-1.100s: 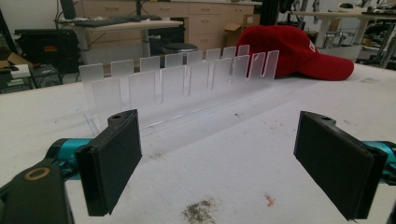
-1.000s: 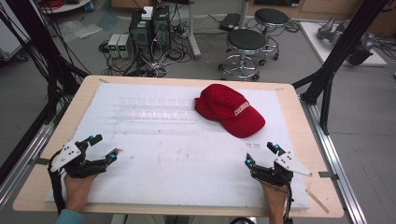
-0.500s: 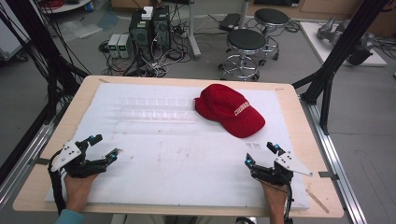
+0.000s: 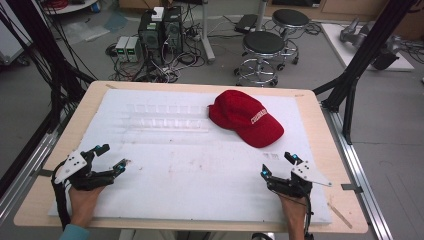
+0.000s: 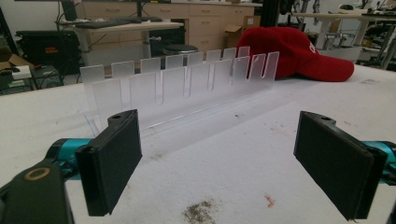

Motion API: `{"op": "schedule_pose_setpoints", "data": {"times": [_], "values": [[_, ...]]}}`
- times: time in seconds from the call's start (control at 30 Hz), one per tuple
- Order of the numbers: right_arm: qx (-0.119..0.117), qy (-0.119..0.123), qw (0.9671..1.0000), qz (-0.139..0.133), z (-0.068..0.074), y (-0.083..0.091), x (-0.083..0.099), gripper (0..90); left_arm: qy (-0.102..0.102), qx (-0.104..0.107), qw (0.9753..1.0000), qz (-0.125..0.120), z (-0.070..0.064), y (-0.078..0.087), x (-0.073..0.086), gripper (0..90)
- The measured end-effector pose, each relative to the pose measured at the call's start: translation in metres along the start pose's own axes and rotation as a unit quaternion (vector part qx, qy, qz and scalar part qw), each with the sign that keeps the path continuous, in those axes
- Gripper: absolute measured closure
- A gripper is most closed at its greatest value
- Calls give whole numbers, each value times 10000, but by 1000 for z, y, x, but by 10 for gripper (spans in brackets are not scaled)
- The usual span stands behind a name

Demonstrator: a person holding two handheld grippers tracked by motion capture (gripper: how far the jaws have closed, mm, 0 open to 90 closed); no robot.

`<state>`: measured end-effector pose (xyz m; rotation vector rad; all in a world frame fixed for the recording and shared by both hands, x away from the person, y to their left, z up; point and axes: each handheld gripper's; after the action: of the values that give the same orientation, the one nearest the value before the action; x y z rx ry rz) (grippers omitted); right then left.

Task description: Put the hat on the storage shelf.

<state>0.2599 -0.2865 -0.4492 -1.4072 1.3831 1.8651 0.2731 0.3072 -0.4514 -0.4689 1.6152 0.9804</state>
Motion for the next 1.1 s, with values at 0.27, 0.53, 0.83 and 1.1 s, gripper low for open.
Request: {"op": "schedule_pose_setpoints", "data": {"times": [0.27, 0.53, 0.83, 1.1], "values": [[-90, 121, 9993, 332, -2, -6, -11, 76, 53, 3, 10000, 44, 1, -1, -1, 152], [-215, 223, 9982, 507, -7, -8, -37, 76, 31, -18, 10000, 68, 0, -1, -1, 152], [-329, 441, 9966, 619, -10, -22, -83, 76, 50, -23, 10000, 64, 0, -2, -1, 153], [-363, 562, 9945, 802, -20, -41, -117, 76, 32, -21, 10000, 68, 0, -2, -1, 153]]}}
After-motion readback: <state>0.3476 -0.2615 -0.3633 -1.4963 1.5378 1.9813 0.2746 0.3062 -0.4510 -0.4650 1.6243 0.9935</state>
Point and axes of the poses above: each handheld gripper's, and its own axes: y roughly backward along the jaws, x roughly out of its underside, z roughly to its left, and after that the axes turned 14 degrees about z, right-handed
